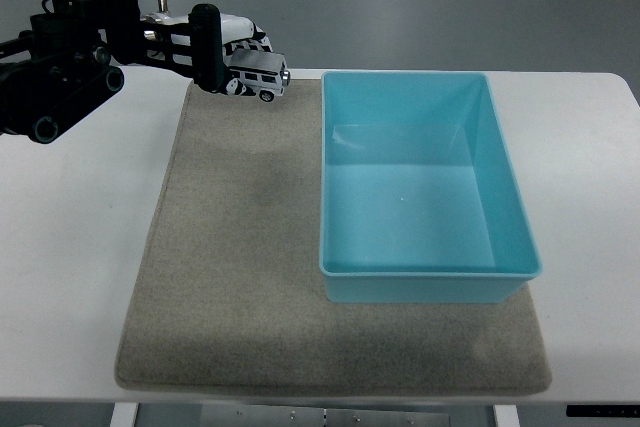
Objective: Left hand put the white car in the blue box
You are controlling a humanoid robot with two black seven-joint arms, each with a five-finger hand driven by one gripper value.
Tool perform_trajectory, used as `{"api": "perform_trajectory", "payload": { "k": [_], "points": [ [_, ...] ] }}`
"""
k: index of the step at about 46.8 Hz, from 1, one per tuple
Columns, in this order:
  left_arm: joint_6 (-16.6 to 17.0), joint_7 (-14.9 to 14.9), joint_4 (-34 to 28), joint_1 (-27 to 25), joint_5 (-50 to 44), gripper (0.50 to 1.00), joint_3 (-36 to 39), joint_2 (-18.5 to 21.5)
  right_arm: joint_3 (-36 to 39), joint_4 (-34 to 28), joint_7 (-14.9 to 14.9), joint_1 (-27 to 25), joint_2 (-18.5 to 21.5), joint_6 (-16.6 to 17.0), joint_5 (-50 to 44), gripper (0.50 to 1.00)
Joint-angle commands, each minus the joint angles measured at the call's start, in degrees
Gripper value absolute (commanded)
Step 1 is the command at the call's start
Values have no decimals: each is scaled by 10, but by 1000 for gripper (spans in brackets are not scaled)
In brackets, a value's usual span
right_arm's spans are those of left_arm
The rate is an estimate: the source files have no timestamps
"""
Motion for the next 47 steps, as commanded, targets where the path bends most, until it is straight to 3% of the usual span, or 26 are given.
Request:
{"api": "perform_trajectory", "payload": {
  "k": [1, 15, 23, 34, 47],
  "points": [
    [-2, 0, -1, -21, 1, 500, -2, 3, 0, 0, -1, 0, 0, 0, 0, 936],
    [-10, 0, -45, -60, 0, 500, -6, -8, 0, 0, 0, 0, 0, 0, 0, 936],
    [-33, 0, -45, -87, -25, 500, -6, -80, 0, 0, 0, 0, 0, -1, 0, 936],
    [-43, 4, -41, -75, -19, 500, 2, -162, 0, 0, 0, 0, 0, -1, 0, 936],
    [-35, 10, -41, -53, -16, 500, 58, -199, 0, 0, 0, 0, 0, 0, 0, 936]
  ]
}}
